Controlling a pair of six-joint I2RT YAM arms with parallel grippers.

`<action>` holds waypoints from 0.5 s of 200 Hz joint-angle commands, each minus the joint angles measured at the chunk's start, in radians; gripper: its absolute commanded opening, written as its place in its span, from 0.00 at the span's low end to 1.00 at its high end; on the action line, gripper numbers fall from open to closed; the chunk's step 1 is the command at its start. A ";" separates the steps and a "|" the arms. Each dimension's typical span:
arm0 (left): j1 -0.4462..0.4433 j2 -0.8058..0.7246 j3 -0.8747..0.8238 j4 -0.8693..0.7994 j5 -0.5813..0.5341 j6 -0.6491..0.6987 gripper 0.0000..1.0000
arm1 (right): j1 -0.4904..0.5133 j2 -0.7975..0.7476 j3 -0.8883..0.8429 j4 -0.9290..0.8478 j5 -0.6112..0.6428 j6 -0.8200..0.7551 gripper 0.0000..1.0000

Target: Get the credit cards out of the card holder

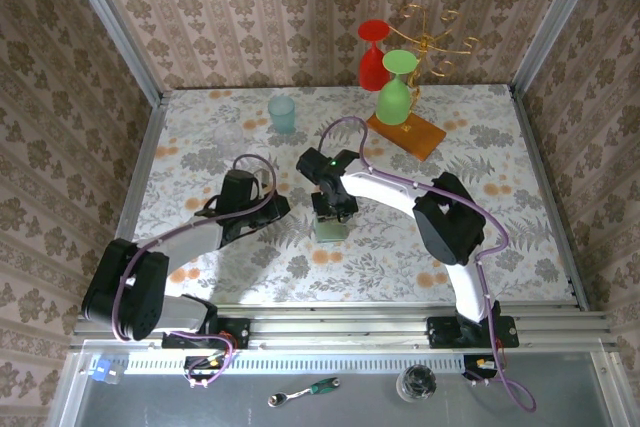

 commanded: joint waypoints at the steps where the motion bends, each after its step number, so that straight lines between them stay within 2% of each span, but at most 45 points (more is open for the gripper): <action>1: 0.010 0.014 -0.021 0.053 0.040 -0.007 0.00 | 0.008 0.032 0.032 -0.066 0.035 0.022 0.39; 63: 0.010 0.044 -0.025 0.085 0.069 -0.024 0.00 | 0.009 0.067 0.052 -0.078 0.033 0.022 0.38; 100: 0.010 0.057 -0.022 0.095 0.084 -0.025 0.00 | 0.008 0.082 0.049 -0.069 0.014 0.022 0.34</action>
